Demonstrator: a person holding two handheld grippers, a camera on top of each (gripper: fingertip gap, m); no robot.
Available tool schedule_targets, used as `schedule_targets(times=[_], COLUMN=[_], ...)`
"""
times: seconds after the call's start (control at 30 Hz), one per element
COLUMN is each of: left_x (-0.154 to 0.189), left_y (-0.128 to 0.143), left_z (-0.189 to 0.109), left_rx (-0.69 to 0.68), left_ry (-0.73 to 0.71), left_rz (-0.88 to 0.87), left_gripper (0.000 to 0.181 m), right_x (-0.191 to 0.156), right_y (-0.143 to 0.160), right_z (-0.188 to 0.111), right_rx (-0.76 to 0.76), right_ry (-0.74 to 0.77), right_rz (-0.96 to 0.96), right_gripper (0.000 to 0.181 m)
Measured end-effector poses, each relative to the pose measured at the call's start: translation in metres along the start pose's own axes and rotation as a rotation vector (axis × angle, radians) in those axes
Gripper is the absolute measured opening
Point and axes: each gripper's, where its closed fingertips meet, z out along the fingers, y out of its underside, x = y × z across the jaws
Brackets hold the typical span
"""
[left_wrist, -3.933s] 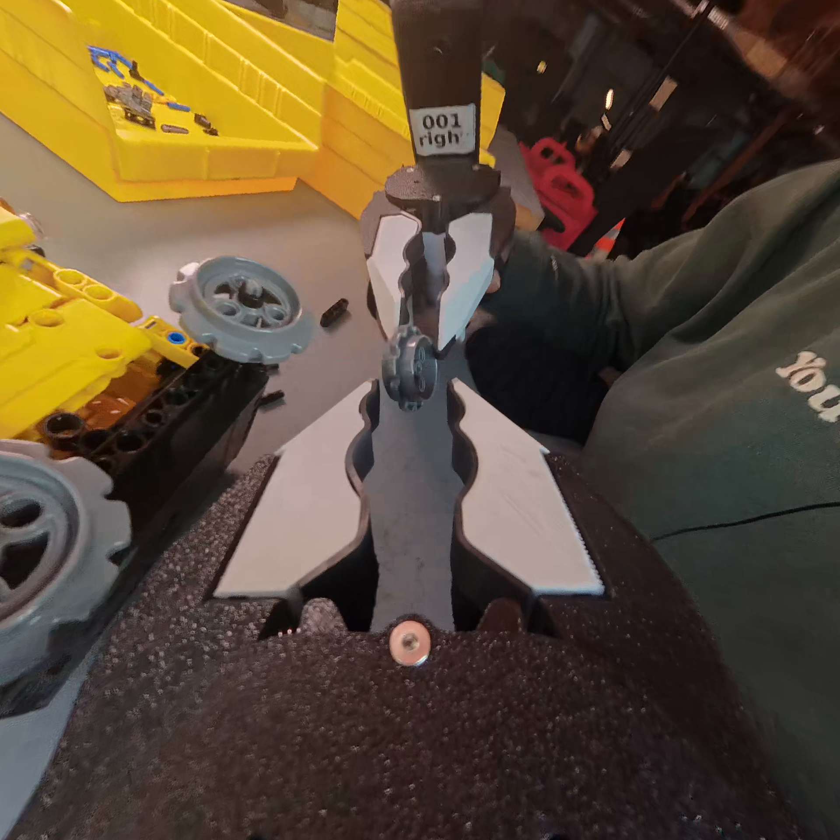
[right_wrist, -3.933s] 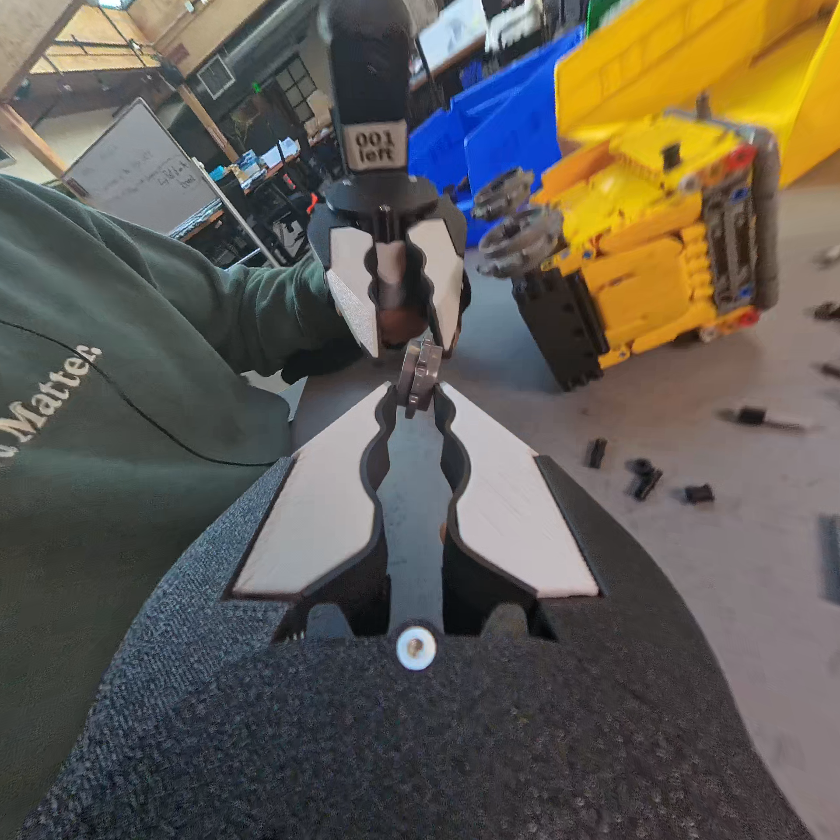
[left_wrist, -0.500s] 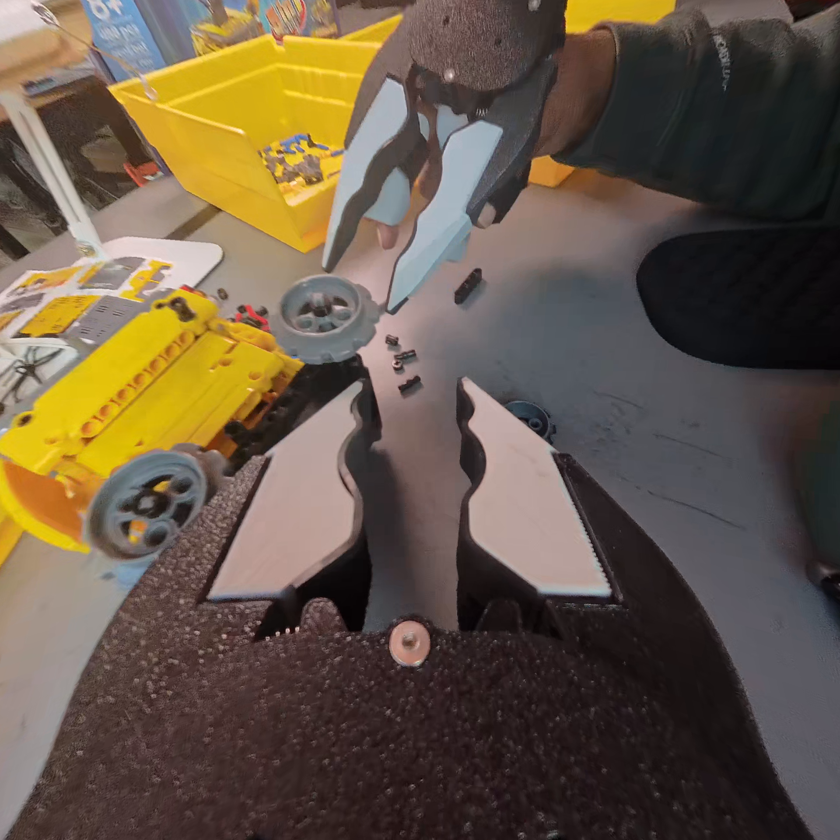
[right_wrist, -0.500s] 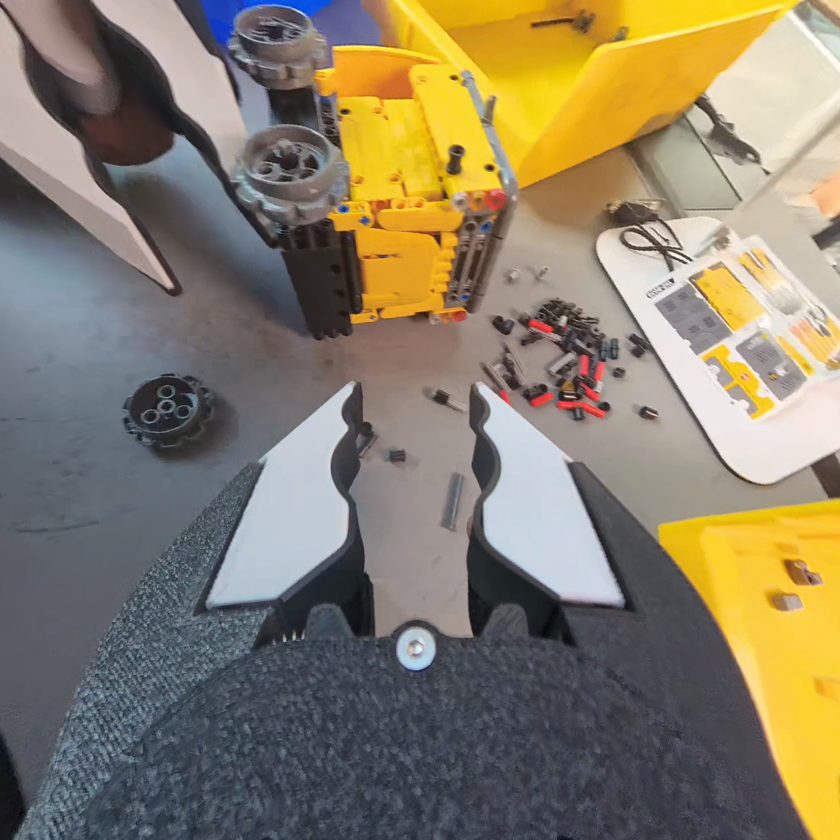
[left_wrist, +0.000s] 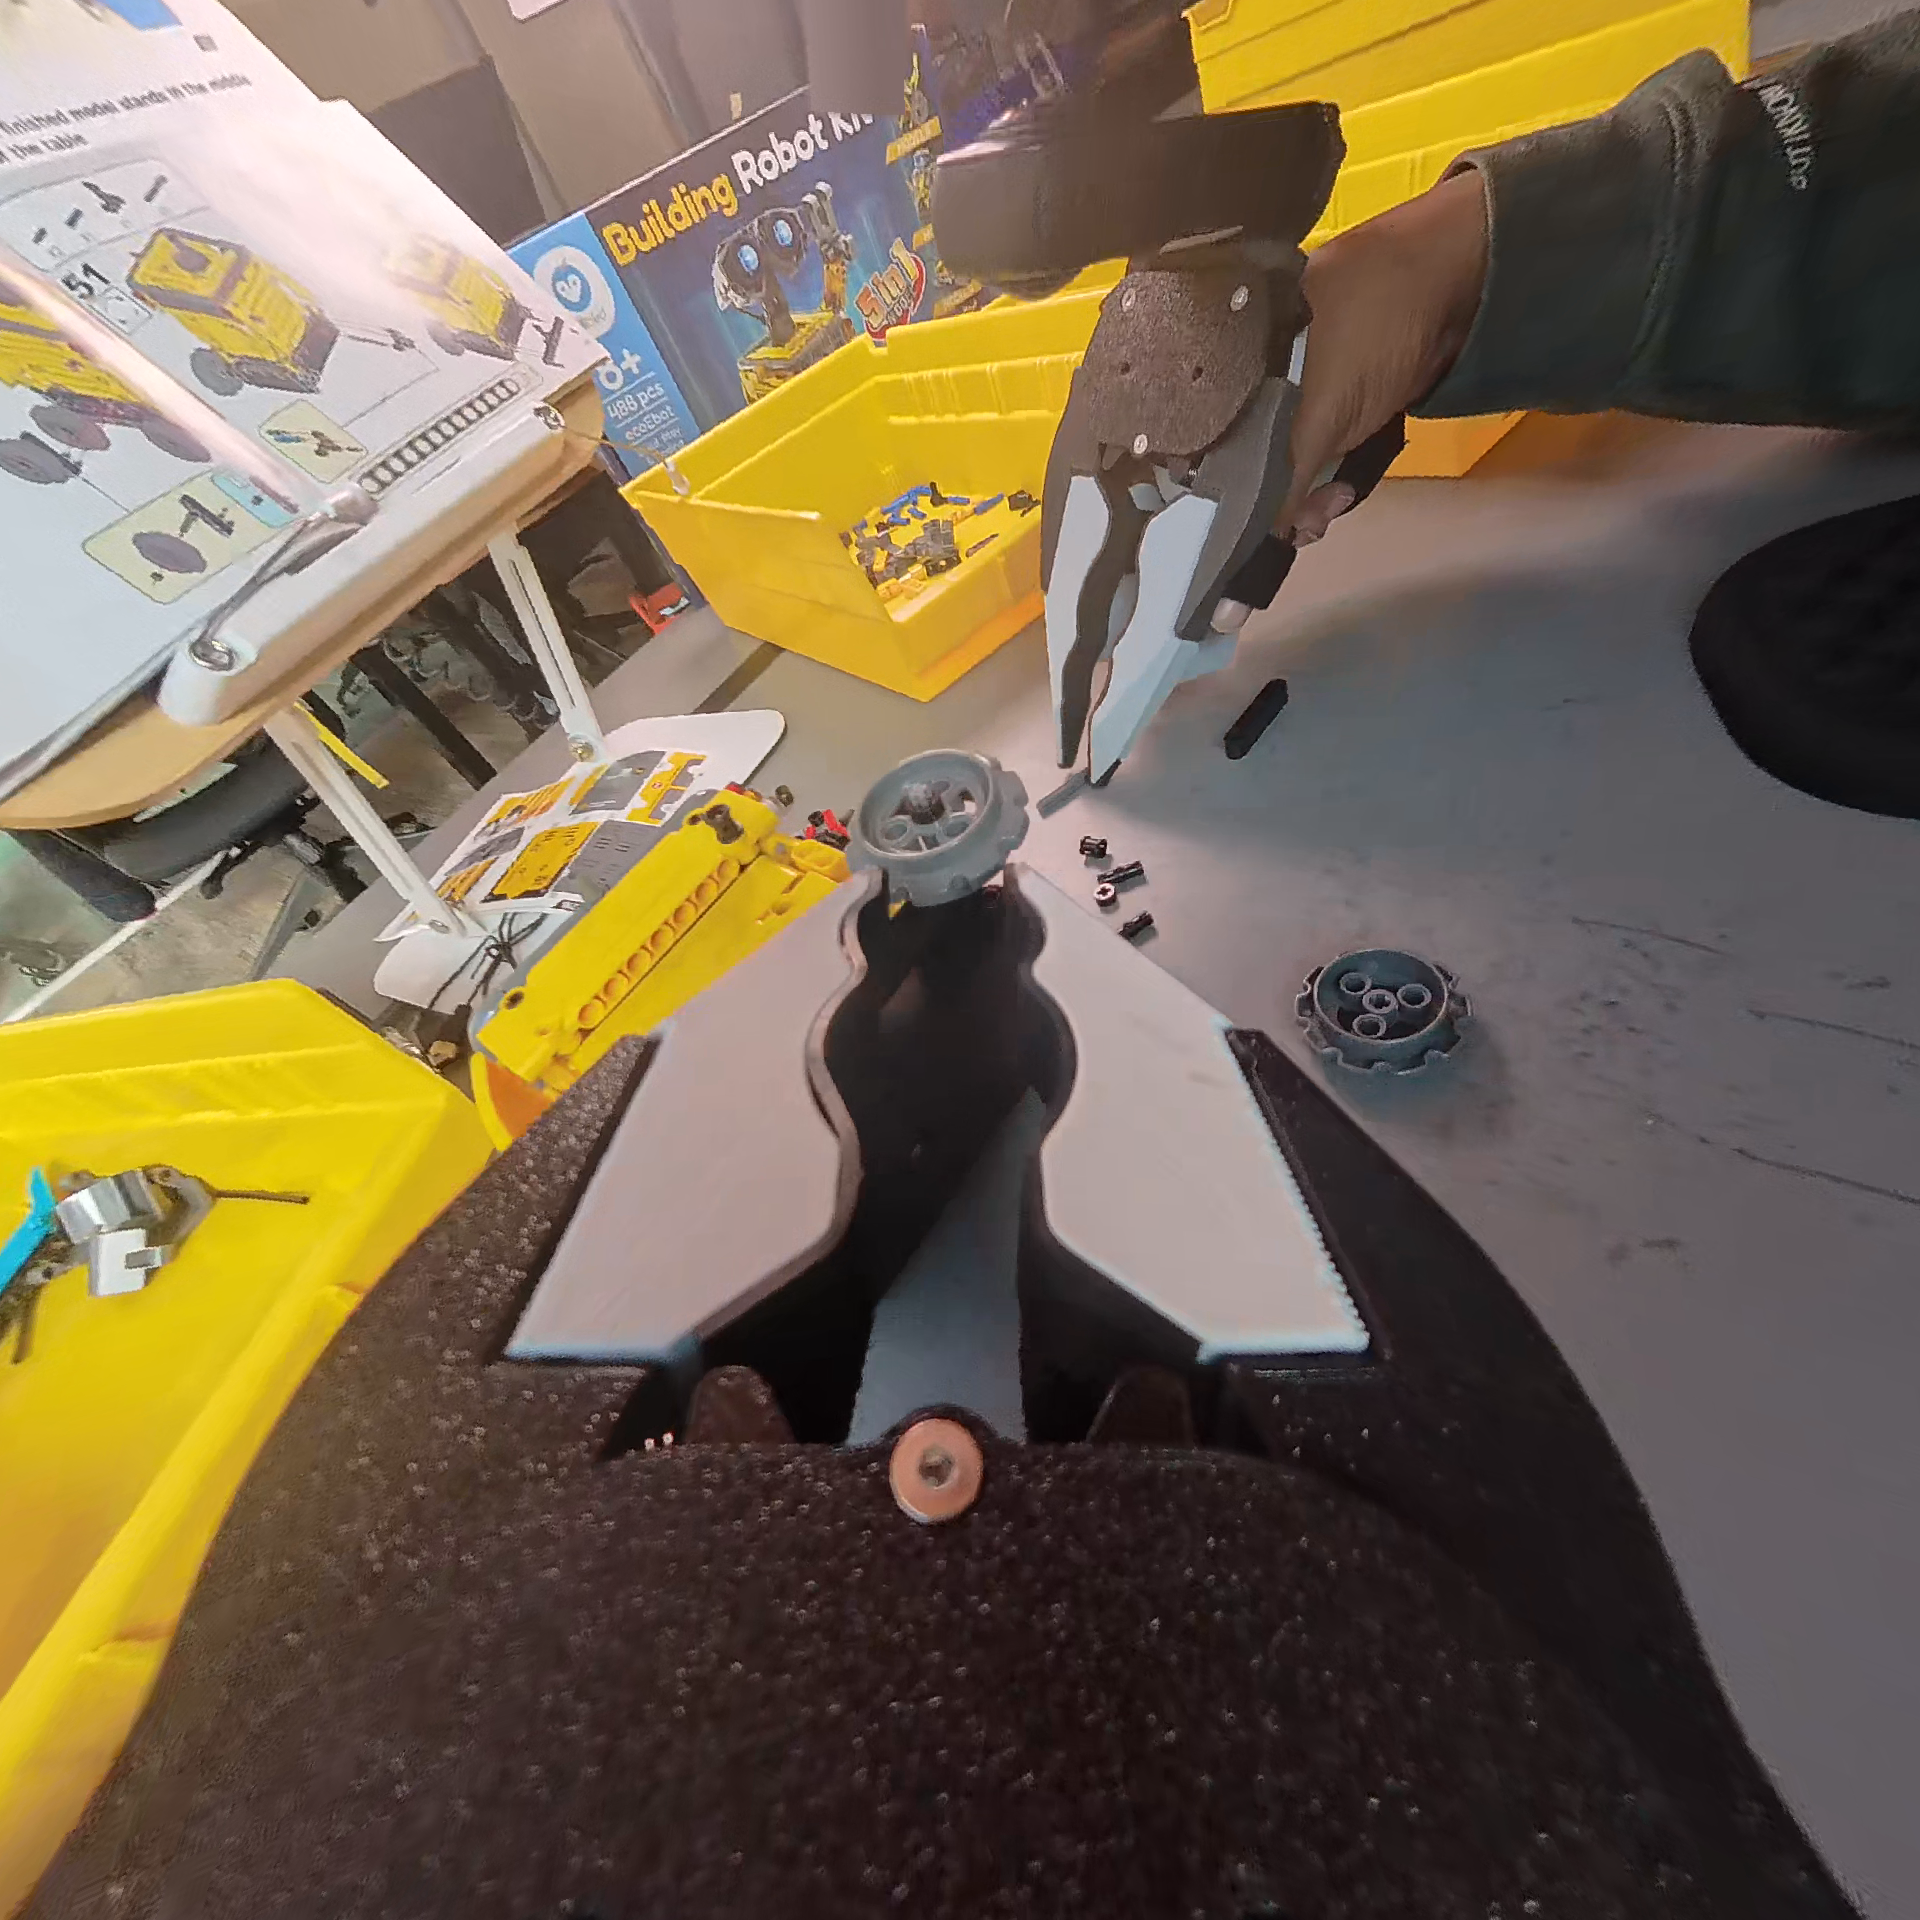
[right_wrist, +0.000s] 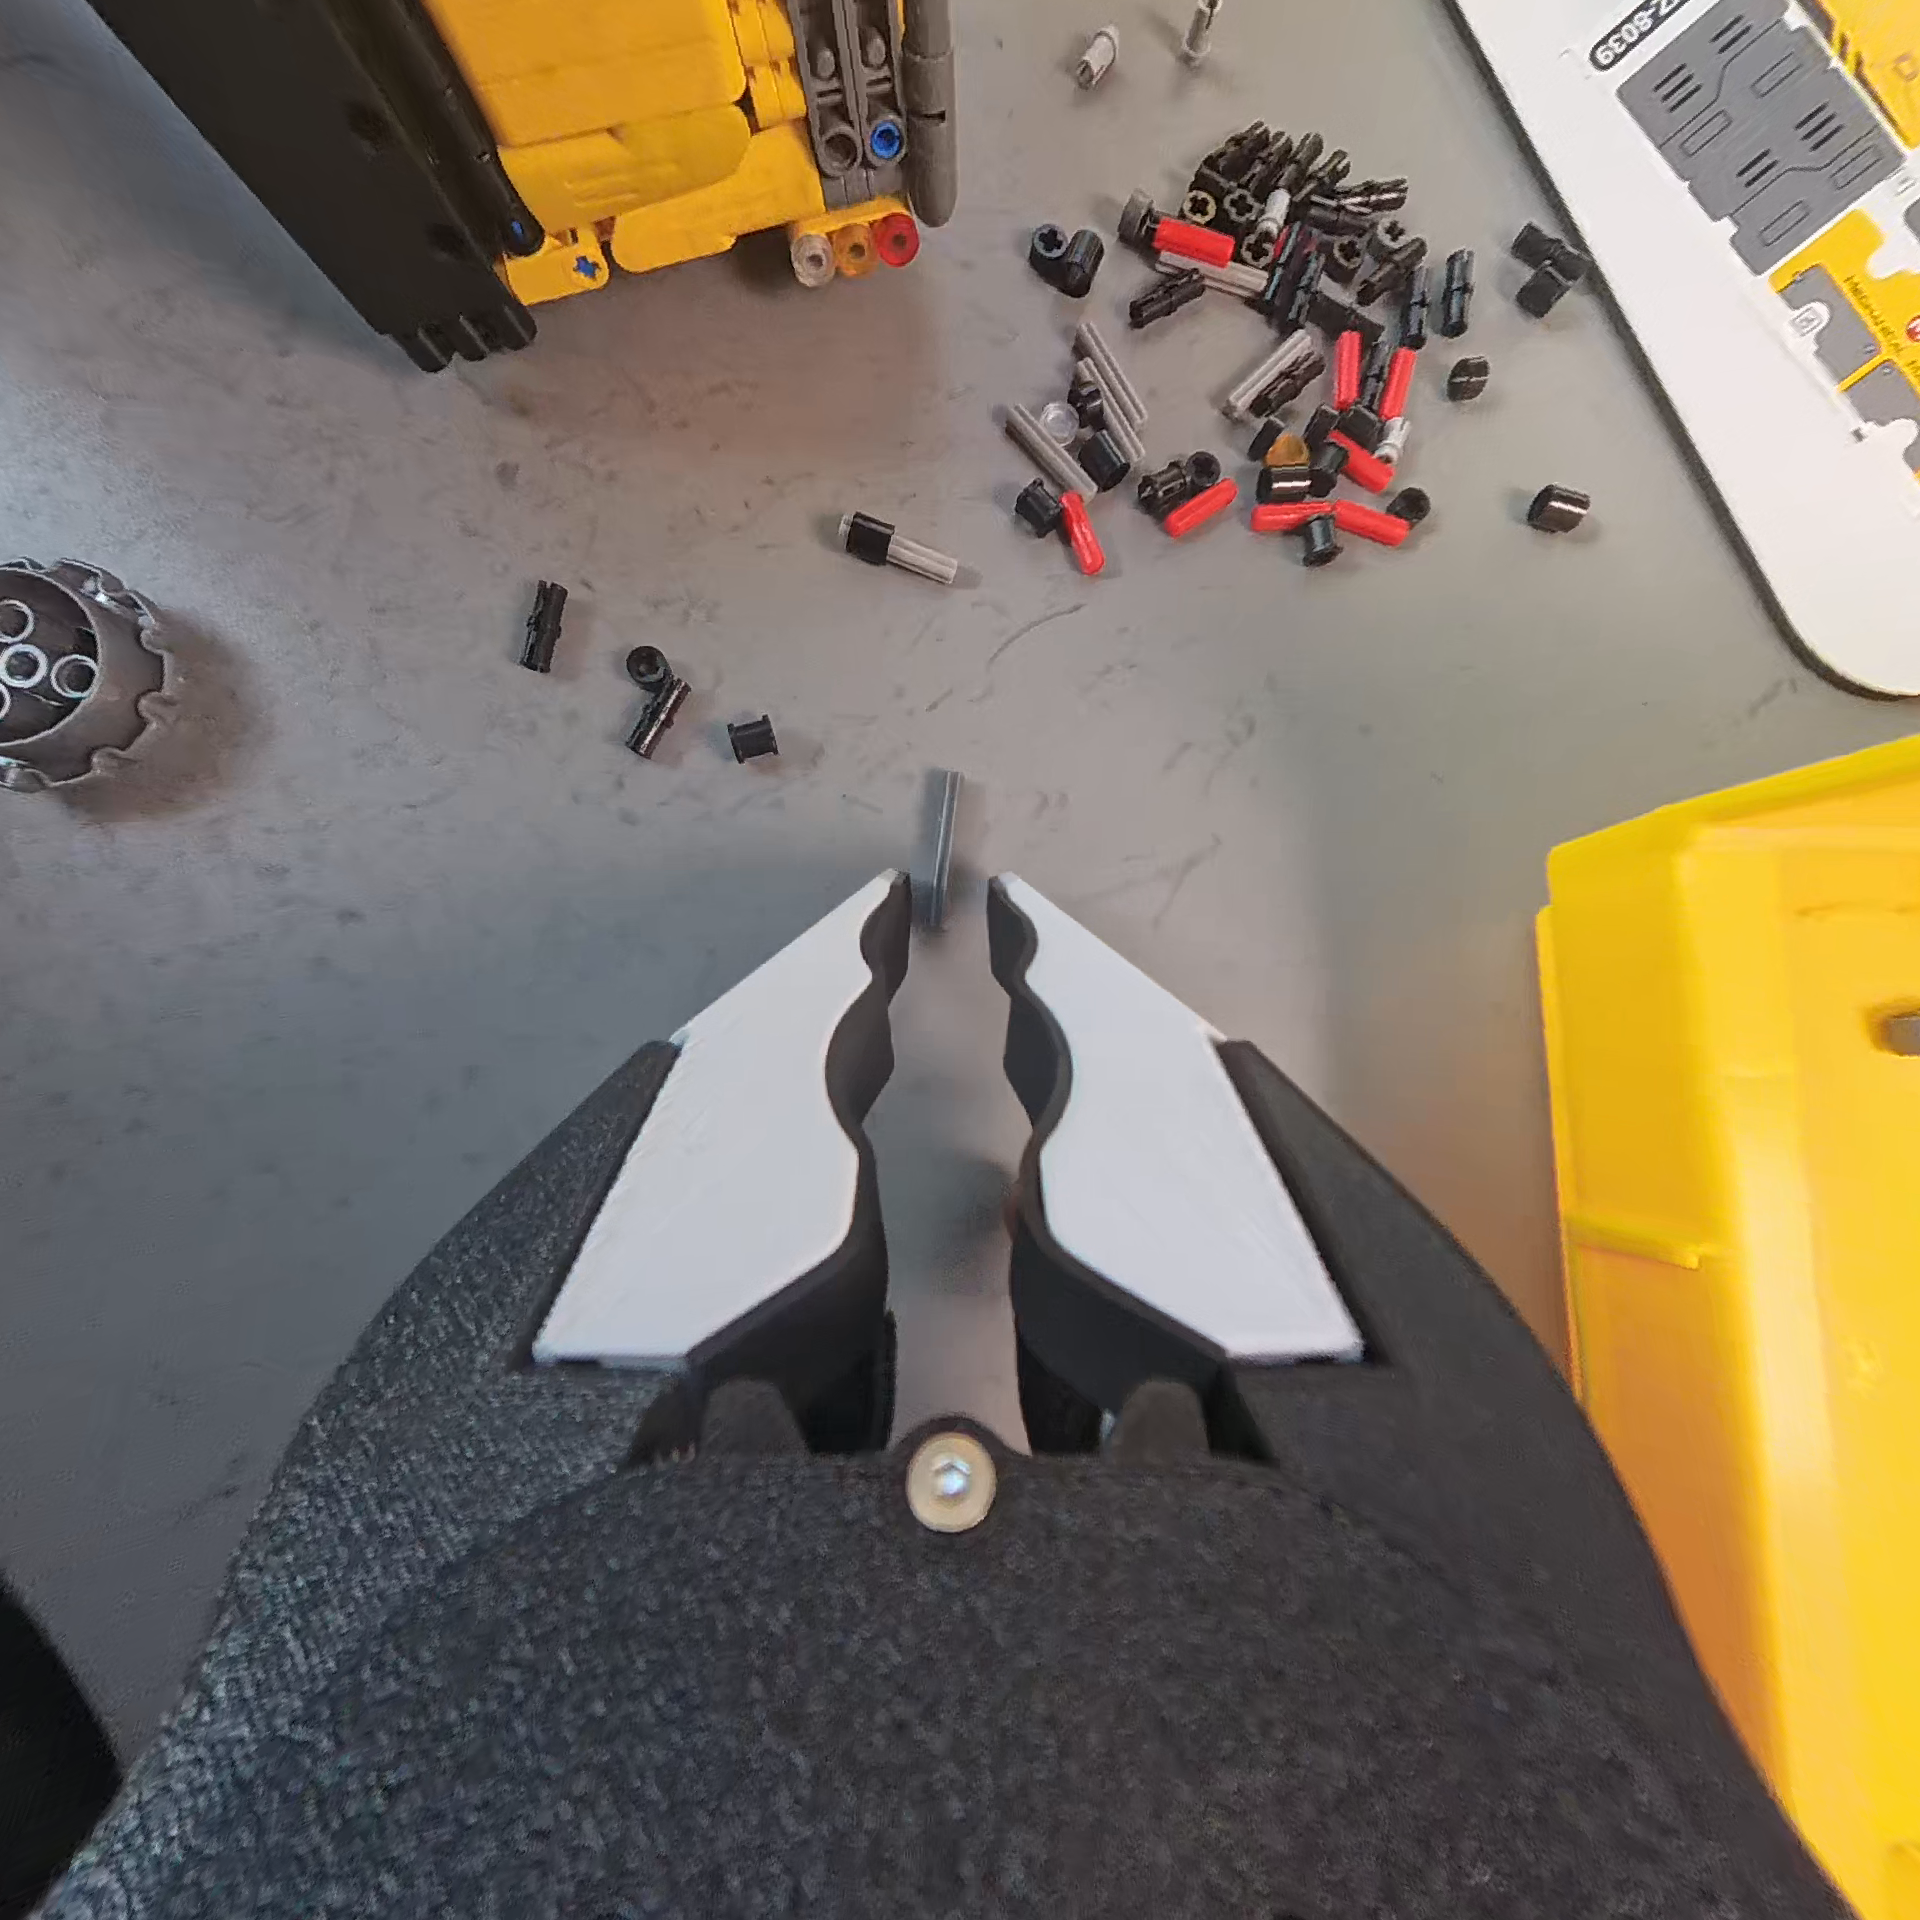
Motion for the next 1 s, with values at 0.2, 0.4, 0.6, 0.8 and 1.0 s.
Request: schedule_targets(times=[0.2,0.4,0.6,0.8,1.0], left_x=[-0.014,-0.047,-0.043,-0.047,-0.053], left_y=[-0.013,0.020,0.047,0.048,0.048], left_z=[-0.016,-0.021,-0.012,-0.006,0.001], left_rx=[0.033,-0.133,-0.219,-0.212,-0.201], left_ry=[-0.078,-0.153,-0.055,-0.126,-0.197], left_rz=[0.166,0.153,-0.092,-0.112,-0.124], left_gripper=[0.033,0.069,0.077,0.064,0.062], right_x=[-0.006,-0.017,-0.026,-0.030,-0.029], right_y=[-0.001,0.001,0.006,0.012,0.011], right_z=[0.001,-0.002,-0.007,-0.012,-0.012], right_rx=[0.013,0.005,0.016,0.043,0.075], right_ry=[-0.035,-0.058,-0.061,-0.013,0.025], right_rz=[-0.005,-0.046,-0.065,-0.071,-0.086], right_gripper=[0.004,0.004,0.004,0.004,0.005])
